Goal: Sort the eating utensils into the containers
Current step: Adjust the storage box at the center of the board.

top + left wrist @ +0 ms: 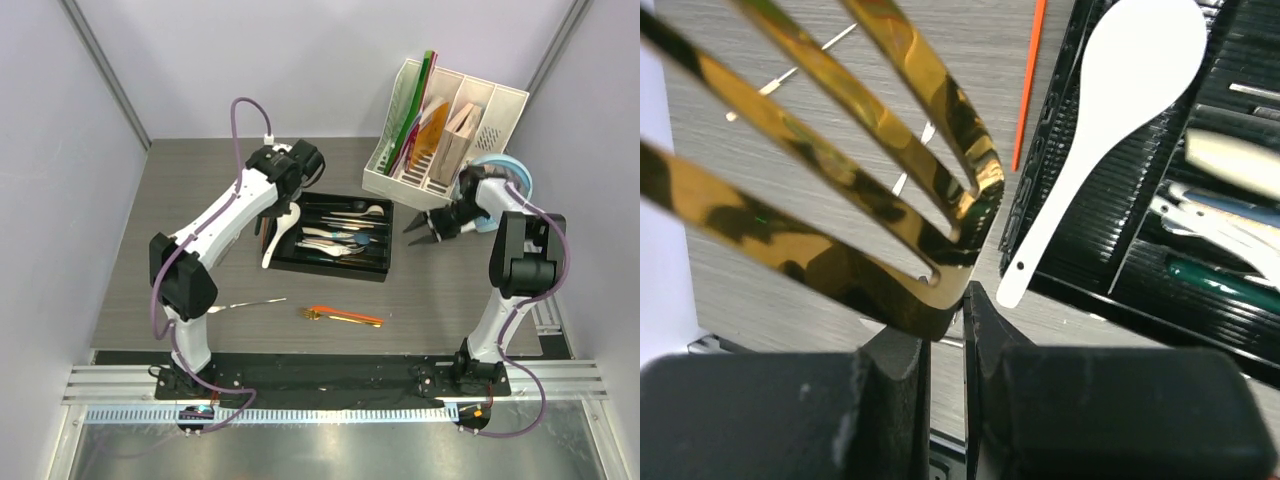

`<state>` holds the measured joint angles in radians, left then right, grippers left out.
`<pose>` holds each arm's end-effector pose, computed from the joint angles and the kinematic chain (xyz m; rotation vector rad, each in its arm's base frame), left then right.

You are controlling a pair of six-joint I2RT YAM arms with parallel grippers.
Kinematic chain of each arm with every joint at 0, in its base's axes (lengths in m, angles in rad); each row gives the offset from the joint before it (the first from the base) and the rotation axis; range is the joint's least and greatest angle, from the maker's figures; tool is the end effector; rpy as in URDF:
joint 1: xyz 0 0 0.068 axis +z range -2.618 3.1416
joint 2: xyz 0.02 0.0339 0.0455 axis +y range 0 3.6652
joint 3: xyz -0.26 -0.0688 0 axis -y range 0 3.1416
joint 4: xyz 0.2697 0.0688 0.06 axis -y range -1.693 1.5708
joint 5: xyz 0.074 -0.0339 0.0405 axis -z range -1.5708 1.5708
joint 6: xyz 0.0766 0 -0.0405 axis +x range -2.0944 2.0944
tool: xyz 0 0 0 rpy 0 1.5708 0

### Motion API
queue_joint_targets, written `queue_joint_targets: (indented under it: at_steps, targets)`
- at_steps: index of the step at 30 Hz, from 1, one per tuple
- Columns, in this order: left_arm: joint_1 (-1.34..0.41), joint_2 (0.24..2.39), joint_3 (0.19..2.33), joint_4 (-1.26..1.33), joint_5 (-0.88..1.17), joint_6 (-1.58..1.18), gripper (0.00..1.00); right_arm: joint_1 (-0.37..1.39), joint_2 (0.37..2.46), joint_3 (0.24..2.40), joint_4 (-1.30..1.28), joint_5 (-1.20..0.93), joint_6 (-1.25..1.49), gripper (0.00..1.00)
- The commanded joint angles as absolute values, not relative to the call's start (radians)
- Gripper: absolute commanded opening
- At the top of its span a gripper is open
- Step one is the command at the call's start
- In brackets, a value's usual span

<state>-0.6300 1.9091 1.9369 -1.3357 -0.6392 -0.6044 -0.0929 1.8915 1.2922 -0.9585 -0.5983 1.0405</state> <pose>0.3577 -0.2043 0.2954 -0.0780 2.5225 0.4875 0.3627 0.0095 0.1204 -1.4867 -2.3468 -0.7706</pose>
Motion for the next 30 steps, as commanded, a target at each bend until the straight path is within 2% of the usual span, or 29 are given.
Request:
queue_joint_targets:
  at_steps: [1,16,30]
  targets:
    - [-0.632,1.812,1.800,-1.312,-0.640,-0.629,0.00,-0.054,1.832,1.551,-1.037,-0.591,0.914,0.44]
    - [-0.632,1.734,1.655,-1.256,-0.558,-0.618,0.00,0.000,1.816,1.348,-0.934,-0.669,1.005,0.45]
    - [-0.632,1.681,1.546,-1.178,-0.551,-0.583,0.00,0.040,1.770,1.266,-0.937,-0.571,1.071,0.44]
